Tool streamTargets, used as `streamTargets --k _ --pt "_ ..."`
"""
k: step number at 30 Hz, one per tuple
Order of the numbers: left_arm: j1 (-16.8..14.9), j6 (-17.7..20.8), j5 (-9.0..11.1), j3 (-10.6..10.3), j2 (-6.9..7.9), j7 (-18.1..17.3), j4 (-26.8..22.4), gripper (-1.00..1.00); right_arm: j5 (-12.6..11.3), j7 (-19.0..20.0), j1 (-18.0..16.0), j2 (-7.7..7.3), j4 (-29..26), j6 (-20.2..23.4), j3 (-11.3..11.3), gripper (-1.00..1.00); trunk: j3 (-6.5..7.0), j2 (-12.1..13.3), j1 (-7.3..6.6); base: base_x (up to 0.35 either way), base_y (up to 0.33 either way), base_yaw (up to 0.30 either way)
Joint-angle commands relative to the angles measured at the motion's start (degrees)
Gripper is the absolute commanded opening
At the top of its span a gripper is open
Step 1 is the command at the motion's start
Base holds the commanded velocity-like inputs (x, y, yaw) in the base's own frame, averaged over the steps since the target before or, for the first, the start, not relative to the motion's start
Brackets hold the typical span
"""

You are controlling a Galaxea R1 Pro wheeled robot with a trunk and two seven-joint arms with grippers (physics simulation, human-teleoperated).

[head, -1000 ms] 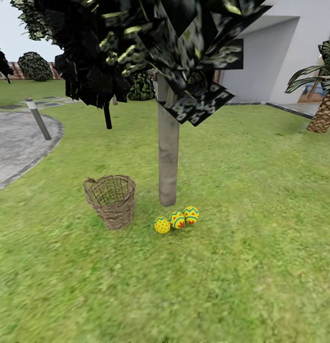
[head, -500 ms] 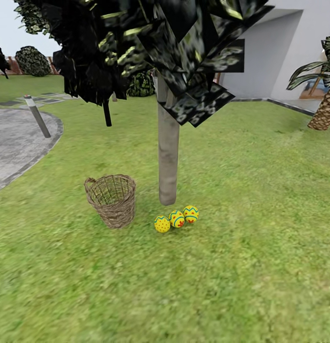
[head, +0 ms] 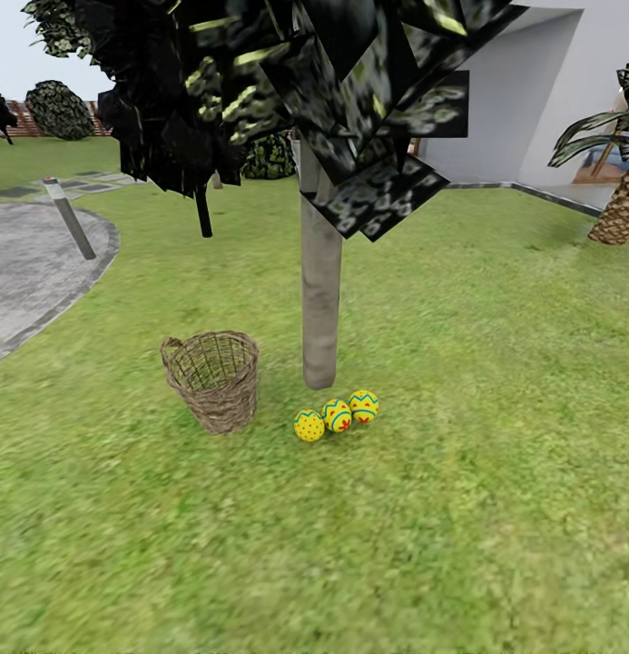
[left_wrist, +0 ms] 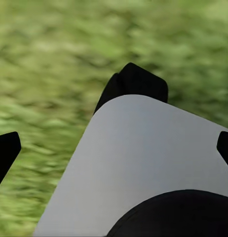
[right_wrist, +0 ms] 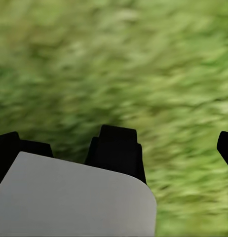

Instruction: Take the three Easter eggs out of the wicker basket on the lawn in the garden, then place them on the lawn next to a single tree (choose any tree) so that all three eggs are next to the same tree and none are left in the basket.

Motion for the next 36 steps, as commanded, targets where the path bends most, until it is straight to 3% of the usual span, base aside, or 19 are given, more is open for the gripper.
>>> streamTargets --k 1,36 --pt "0.0 0.2 0.6 0.0 0.00 -0.2 0.0 1.00 -0.4 0.2 0.0 -0.02 0.1 -0.2 0.4 1.00 -0.04 0.0 -0.01 0.000 0.000 0.000" --pt "0.0 0.3 0.5 0.0 -0.06 -0.3 0.2 1.00 -0.4 0.3 0.4 -0.02 1.6 -0.1 0.4 1.00 1.28 0.0 -0.01 0.000 0.000 -0.008"
